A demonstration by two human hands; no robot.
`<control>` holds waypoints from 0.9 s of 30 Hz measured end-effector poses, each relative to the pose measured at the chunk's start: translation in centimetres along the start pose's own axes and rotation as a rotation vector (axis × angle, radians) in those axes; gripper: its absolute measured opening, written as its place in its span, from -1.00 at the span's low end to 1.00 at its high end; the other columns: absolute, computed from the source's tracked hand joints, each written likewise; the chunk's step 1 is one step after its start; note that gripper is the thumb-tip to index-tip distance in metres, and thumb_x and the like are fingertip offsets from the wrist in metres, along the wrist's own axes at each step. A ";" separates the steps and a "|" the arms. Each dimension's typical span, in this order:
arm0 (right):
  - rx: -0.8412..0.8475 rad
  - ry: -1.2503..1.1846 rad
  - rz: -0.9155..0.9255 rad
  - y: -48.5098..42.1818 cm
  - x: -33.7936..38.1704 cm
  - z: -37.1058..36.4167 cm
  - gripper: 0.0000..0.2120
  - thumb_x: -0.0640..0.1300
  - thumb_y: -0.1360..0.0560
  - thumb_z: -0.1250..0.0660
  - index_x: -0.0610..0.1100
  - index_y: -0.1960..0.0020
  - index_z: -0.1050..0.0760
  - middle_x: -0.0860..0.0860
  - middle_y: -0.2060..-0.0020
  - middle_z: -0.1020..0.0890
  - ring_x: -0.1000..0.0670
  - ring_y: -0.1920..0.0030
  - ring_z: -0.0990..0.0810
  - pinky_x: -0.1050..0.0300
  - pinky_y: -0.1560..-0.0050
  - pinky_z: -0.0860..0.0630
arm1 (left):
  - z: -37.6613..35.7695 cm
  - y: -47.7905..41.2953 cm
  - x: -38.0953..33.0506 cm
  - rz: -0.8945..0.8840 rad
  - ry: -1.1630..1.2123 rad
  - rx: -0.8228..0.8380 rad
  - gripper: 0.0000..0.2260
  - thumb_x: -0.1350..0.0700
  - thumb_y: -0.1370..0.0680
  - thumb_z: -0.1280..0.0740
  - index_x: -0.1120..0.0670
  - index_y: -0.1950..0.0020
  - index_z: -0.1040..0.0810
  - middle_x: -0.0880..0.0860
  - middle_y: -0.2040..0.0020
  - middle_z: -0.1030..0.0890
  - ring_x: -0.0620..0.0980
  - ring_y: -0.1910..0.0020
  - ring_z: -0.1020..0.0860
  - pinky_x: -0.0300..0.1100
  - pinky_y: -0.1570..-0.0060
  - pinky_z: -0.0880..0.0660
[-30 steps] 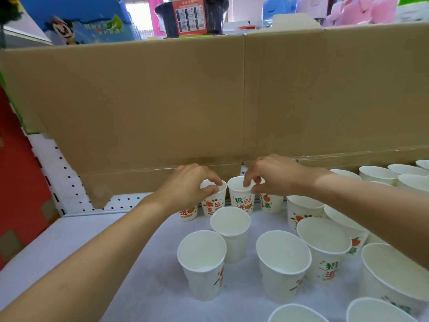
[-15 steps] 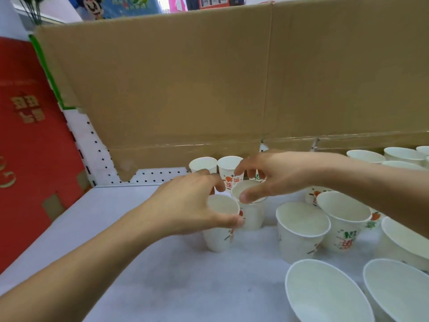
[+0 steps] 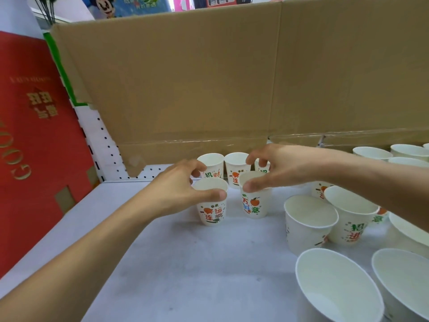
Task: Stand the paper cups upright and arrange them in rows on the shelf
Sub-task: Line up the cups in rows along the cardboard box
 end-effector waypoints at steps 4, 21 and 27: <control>-0.054 -0.028 -0.027 -1.0 0.5 -1.2 -0.39 0.29 -0.32 -0.42 0.09 -0.28 -0.38 0.16 0.02 -0.51 0.05 0.03 -0.54 0.14 0.12 -0.47 | -0.5 -1.1 0.3 0.041 0.066 -0.013 -0.39 -0.31 -0.28 -0.48 -0.14 -0.26 -0.44 -0.20 -0.08 -0.53 -0.23 0.01 -0.50 -0.22 0.09 -0.46; -0.142 -0.114 -0.016 -2.4 0.6 -2.1 -0.63 0.03 -0.38 -0.44 0.01 -0.09 -0.37 0.08 0.01 -0.51 0.00 0.02 -0.51 0.11 0.11 -0.48 | -1.2 -3.2 0.1 0.071 0.040 -0.102 -0.45 -0.23 -0.33 -0.50 -0.07 -0.22 -0.45 -0.10 -0.11 -0.52 -0.07 -0.07 -0.49 -0.16 0.04 -0.44; -0.177 -0.189 0.019 -1.5 -0.1 -1.3 -0.48 0.18 -0.39 -0.44 0.04 -0.26 -0.40 0.13 -0.13 -0.49 0.05 -0.10 -0.50 0.15 0.02 -0.43 | -1.3 -2.9 0.0 0.073 0.013 -0.136 -0.38 -0.30 -0.31 -0.46 -0.07 -0.28 -0.43 -0.12 -0.15 -0.49 -0.09 -0.10 -0.47 -0.12 -0.01 -0.44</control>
Point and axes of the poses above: each hand's wrist, its own y-axis away from the middle knuckle, its own z-axis out of the back of the hand, x = y × z, the point moved 1 cm from there along -y, towards the middle knuckle
